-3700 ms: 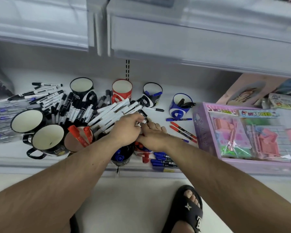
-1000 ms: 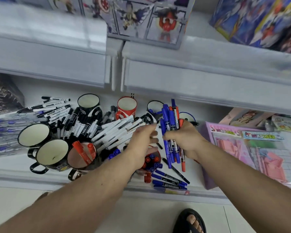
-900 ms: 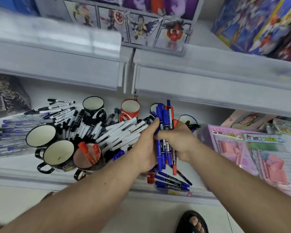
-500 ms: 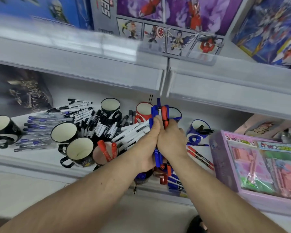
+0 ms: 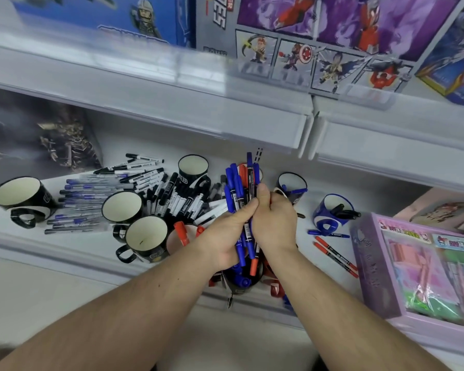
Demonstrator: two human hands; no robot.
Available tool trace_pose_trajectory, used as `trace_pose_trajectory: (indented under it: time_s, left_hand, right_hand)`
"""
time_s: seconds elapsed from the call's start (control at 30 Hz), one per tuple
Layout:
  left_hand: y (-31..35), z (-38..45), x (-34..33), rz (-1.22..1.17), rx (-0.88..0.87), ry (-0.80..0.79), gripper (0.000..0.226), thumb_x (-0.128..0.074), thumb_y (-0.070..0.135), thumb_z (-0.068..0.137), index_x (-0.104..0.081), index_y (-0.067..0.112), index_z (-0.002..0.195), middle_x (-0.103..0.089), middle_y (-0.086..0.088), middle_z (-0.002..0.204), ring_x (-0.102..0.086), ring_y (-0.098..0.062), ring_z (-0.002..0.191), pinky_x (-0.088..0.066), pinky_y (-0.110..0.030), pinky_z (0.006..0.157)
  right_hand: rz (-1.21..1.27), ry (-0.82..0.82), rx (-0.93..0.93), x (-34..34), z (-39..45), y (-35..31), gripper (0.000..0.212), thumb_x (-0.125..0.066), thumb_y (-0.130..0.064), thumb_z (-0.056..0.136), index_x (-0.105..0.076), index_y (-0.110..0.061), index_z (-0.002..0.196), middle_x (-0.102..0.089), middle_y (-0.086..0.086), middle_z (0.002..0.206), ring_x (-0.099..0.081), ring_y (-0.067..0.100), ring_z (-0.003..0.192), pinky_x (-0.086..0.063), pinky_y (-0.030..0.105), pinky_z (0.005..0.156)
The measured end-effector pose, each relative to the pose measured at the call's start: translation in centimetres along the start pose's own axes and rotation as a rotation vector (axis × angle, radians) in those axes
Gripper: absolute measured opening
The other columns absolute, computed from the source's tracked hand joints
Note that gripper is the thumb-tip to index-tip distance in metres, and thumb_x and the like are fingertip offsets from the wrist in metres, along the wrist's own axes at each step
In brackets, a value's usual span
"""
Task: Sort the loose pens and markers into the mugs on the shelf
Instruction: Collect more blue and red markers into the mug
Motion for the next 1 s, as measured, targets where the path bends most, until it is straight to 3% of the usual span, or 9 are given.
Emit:
trace_pose_trajectory:
  time_s: [0.13, 0.23, 0.3, 0.43, 0.53, 0.7, 0.8, 0.9, 1.0]
  left_hand:
    - [-0.3, 0.4, 0.3, 0.138, -0.079, 0.066, 0.009, -0.065, 0.014, 0.088, -0.072, 0.008, 0.091, -0.068, -0.009, 0.073, -0.065, -0.02, 0.065, -0.053, -0.03, 0.063]
    - [0.1, 0.6, 0.5, 0.216, -0.156, 0.094, 0.016, -0.062, -0.002, 0.086, -0.064, 0.01, 0.075, -0.06, -0.003, 0.061, -0.058, -0.013, 0.052, -0.048, -0.024, 0.051]
    - [0.2, 0.8, 0.8, 0.225, -0.174, 0.083, 0.015, -0.064, -0.005, 0.084, -0.061, 0.008, 0.08, -0.058, -0.005, 0.067, -0.058, -0.014, 0.057, -0.049, -0.025, 0.053]
    - [0.3, 1.1, 1.2, 0.31, -0.201, 0.004, 0.026, -0.062, -0.015, 0.074, -0.063, 0.01, 0.071, -0.057, -0.008, 0.07, -0.053, -0.019, 0.059, -0.044, -0.031, 0.058]
    - [0.2, 1.3, 1.1, 0.428, -0.228, -0.035, 0.028, -0.064, -0.015, 0.068, -0.064, 0.013, 0.07, -0.061, -0.005, 0.068, -0.052, -0.021, 0.056, -0.044, -0.03, 0.057]
    - [-0.1, 1.4, 1.0, 0.531, -0.252, 0.001, 0.031, -0.064, -0.018, 0.074, -0.06, 0.01, 0.087, -0.064, 0.002, 0.068, -0.055, -0.013, 0.054, -0.047, -0.026, 0.055]
    - [-0.2, 1.5, 1.2, 0.57, -0.29, 0.009, 0.037, -0.065, -0.017, 0.073, -0.06, 0.015, 0.091, -0.065, 0.0, 0.075, -0.058, -0.01, 0.058, -0.048, -0.025, 0.059]
    - [-0.4, 1.7, 1.3, 0.606, -0.311, 0.021, 0.038, -0.066, -0.013, 0.073, -0.06, 0.017, 0.096, -0.067, 0.003, 0.077, -0.061, -0.008, 0.066, -0.047, -0.024, 0.066]
    - [-0.4, 1.7, 1.4, 0.613, -0.34, 0.054, 0.039, -0.068, -0.011, 0.073, -0.061, 0.018, 0.098, -0.068, 0.005, 0.077, -0.063, -0.008, 0.071, -0.049, -0.023, 0.07]
  right_hand:
    - [0.108, 0.035, -0.068, 0.6, -0.3, 0.0, 0.048, -0.041, -0.039, 0.103, -0.057, -0.011, 0.067, -0.063, 0.006, 0.07, -0.06, 0.019, 0.068, -0.05, 0.034, 0.066]
    - [0.194, 0.076, -0.119, 1.7, 0.4, 0.3, 0.039, -0.04, -0.041, 0.103, -0.057, -0.016, 0.078, -0.066, 0.011, 0.075, -0.065, 0.025, 0.072, -0.054, 0.039, 0.068]
    - [0.281, 0.106, -0.134, 3.4, 1.4, 0.1, 0.032, -0.039, -0.041, 0.103, -0.052, -0.024, 0.079, -0.06, 0.007, 0.063, -0.06, 0.026, 0.06, -0.049, 0.034, 0.054]
    - [0.136, -0.004, 0.049, 5.8, 2.5, -0.9, 0.011, -0.058, -0.022, 0.094, -0.055, -0.027, 0.084, -0.043, -0.002, 0.065, -0.044, 0.008, 0.053, -0.044, 0.026, 0.054]
    - [0.062, -0.185, 0.172, 5.4, 1.8, -1.9, 0.026, -0.063, -0.01, 0.091, -0.063, -0.035, 0.096, -0.054, -0.006, 0.071, -0.052, 0.009, 0.06, -0.046, 0.018, 0.057]
    - [-0.02, -0.228, 0.201, 4.8, 1.6, -2.4, 0.023, -0.06, -0.021, 0.094, -0.068, -0.036, 0.11, -0.066, -0.018, 0.09, -0.06, 0.003, 0.081, -0.045, 0.006, 0.067]
    - [-0.045, -0.273, 0.226, 4.4, 1.5, -2.4, 0.026, -0.059, -0.027, 0.094, -0.066, -0.039, 0.116, -0.069, -0.016, 0.087, -0.062, 0.001, 0.074, -0.047, 0.012, 0.066]
    - [-0.053, -0.3, 0.218, 4.5, 1.5, -2.5, 0.019, -0.062, -0.03, 0.093, -0.062, -0.044, 0.106, -0.068, -0.014, 0.081, -0.064, 0.002, 0.064, -0.048, 0.018, 0.06]
    - [-0.044, -0.327, 0.23, 4.7, 1.4, -2.7, 0.016, -0.066, -0.027, 0.091, -0.061, -0.04, 0.098, -0.067, -0.011, 0.078, -0.067, 0.003, 0.061, -0.049, 0.014, 0.057]
Point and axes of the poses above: each hand's wrist, its own z-axis towards the middle knuckle, its own x-axis out of the back of the hand, y = z × x, the point moved 4 cm from there along z, towards the middle knuckle
